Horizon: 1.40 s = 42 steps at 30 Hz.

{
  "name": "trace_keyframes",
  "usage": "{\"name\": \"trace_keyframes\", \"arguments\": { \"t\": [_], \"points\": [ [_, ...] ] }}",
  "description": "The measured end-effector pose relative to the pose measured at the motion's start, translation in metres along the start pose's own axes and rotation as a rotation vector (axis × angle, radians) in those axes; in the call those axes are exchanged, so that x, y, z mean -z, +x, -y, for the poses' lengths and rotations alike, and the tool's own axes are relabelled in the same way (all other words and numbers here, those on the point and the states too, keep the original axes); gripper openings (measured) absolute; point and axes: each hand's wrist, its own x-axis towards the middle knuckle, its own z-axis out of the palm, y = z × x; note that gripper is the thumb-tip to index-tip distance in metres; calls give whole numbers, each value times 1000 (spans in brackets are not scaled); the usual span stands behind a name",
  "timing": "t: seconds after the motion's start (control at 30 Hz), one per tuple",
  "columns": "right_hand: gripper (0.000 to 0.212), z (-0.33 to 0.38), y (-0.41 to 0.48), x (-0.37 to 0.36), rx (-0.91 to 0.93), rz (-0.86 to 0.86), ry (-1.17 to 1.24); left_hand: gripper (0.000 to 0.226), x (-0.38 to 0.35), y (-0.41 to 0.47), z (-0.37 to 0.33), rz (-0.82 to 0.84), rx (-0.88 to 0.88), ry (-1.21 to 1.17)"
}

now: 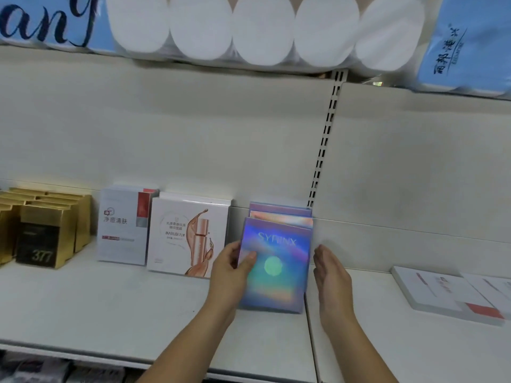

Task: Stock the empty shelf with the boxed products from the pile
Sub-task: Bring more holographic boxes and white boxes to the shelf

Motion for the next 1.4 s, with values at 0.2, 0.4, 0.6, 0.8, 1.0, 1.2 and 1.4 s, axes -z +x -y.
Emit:
{"name": "trace_keyframes", "arguments": {
  "t": [0.2, 0.4, 0.6, 0.8, 1.0, 1.2, 1.4],
  "points": [
    [42, -13, -16, -7, 117, 129, -284, 15, -28, 9, 12, -207, -46, 153],
    [49, -16, -13, -13, 195, 52, -428, 20, -41, 2, 9, -262, -59, -6],
    [47, -16, -14, -14, 203, 52, -424, 30, -40, 7, 16, -275, -56, -28],
    [41, -10, -18, -12, 183, 130, -426, 34, -34, 5, 15, -206, -99, 70],
    [61, 46, -32, -5, 294, 148, -371, 54, -15, -20, -23, 56, -316, 222],
    [56, 86, -66, 5, 413, 240, -347, 66, 8, -27, -47, 247, -296, 147],
    [56, 97, -108, 45, 411, 107, -391, 75, -9, -45, -33, 403, -312, 191]
  ]
}}
